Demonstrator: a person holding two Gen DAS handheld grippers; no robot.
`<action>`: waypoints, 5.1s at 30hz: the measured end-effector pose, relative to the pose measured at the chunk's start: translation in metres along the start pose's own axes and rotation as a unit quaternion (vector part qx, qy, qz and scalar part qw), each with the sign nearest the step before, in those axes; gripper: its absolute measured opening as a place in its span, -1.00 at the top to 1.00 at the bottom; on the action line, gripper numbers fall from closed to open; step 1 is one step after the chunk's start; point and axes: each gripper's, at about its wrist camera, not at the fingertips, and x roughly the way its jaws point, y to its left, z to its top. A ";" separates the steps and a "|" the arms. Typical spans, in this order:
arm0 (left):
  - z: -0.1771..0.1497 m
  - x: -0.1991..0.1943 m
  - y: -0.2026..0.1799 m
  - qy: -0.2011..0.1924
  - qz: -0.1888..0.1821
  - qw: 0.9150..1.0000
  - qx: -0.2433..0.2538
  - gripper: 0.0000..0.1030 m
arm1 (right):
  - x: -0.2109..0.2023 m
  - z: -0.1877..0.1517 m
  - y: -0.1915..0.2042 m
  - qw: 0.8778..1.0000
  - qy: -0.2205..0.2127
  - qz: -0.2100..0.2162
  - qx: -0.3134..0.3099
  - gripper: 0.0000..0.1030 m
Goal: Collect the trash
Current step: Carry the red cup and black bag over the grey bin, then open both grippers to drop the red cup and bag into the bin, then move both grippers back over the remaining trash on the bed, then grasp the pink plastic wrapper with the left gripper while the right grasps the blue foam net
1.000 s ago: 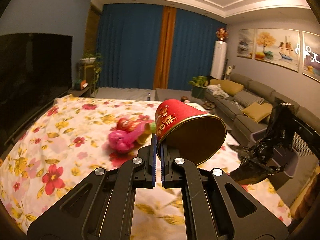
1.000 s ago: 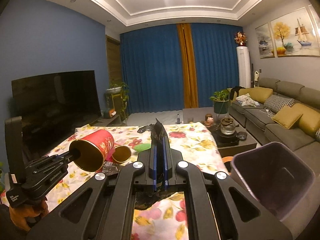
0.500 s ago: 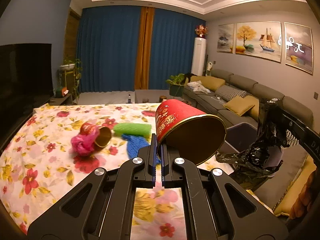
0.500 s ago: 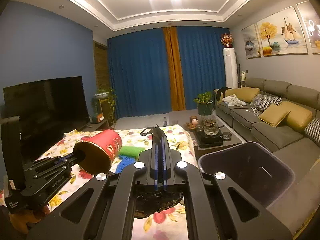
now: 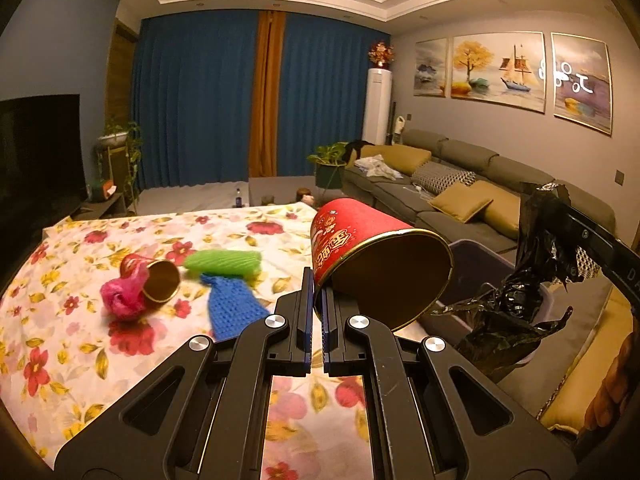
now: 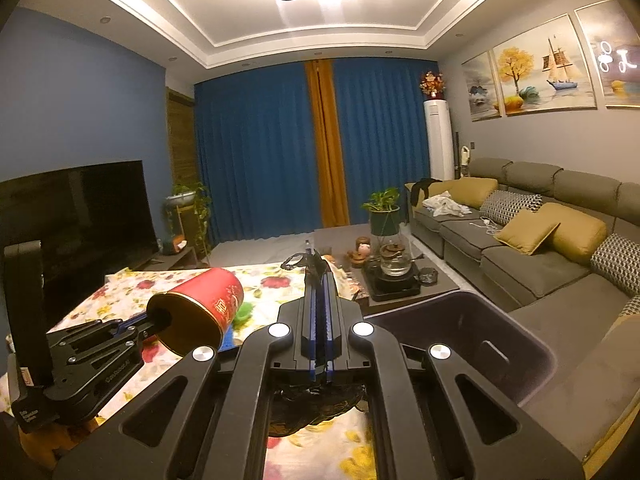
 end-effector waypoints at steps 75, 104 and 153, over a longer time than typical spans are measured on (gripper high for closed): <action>0.010 0.088 -0.085 -0.006 -0.057 0.998 0.005 -0.81 | 0.048 0.005 -0.119 0.991 0.032 -0.109 0.074 -0.47; -0.016 0.034 0.121 -0.019 0.135 0.990 -0.038 -0.87 | 0.096 -0.014 0.063 0.999 0.051 0.000 -0.005 -0.71; -0.013 0.021 0.223 0.002 0.118 0.985 -0.124 0.98 | 0.205 -0.068 0.164 0.988 0.147 0.034 -0.025 -0.54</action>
